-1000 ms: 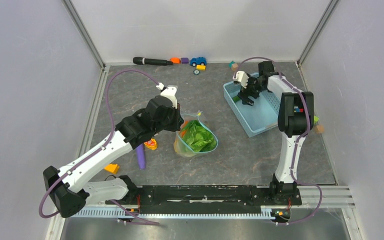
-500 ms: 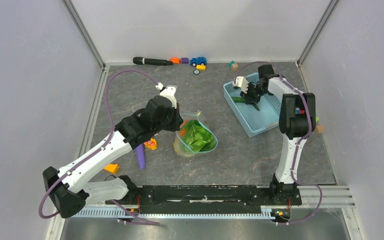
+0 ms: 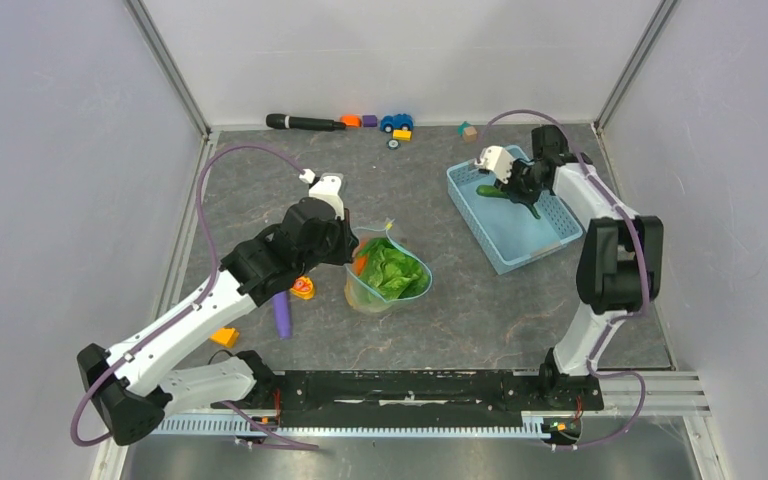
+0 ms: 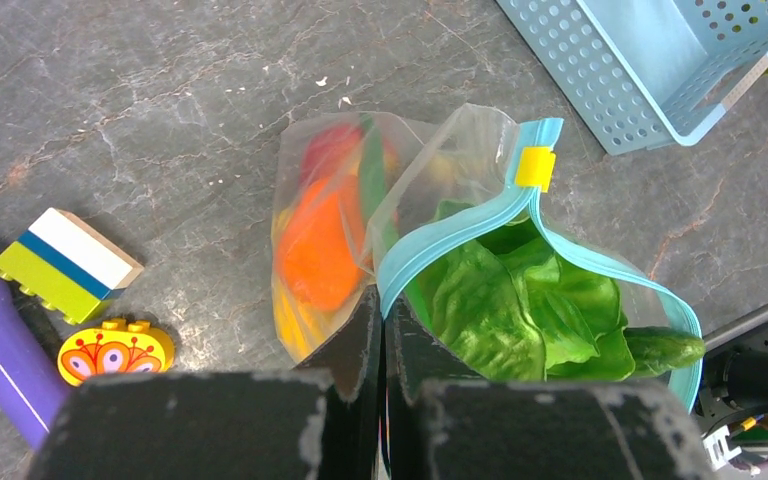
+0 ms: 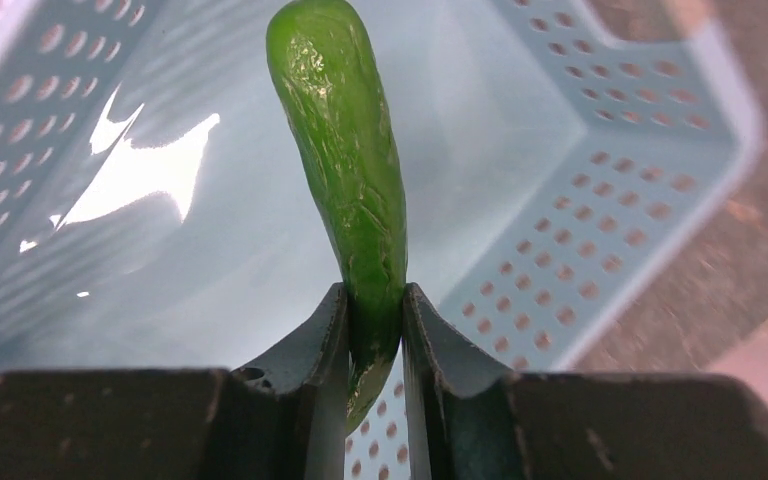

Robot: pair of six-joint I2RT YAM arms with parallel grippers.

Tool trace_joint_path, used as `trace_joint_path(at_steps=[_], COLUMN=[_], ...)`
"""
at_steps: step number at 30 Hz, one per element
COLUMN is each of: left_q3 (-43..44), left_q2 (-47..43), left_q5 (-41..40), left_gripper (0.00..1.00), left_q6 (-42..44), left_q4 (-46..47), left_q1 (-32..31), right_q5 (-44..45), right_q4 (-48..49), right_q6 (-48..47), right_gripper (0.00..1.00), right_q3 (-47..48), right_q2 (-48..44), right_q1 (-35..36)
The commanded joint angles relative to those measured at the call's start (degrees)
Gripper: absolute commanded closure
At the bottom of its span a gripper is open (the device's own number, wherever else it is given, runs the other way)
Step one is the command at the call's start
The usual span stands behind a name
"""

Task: Place the food in the zip-top bag and seal the zipper
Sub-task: Pick up the fake vegetable from the bin, then place the fake vegetable in the zipper food storage bag.

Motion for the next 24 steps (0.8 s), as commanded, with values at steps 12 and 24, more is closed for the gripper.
trace_joint_path(at_steps=[12,24], left_q3=[-1.8,-4.1], left_q2=[-3.4,-5.4], left_q5=[-6.4,-5.0], left_gripper=[0.98,0.98], left_q6=[-6.3,-7.3], left_q4=[2.6,5.9], left_q1=[0.2,0.2], right_q5=[-9.6,15.0], right_q4=[25.7,13.2], right_q6=[43.3,57.3], right_gripper=[1.00,1.00], right_q3=[-17.4,-15.1], right_q2=[-37.4,-40.8], right_q1=[13.1,40.9])
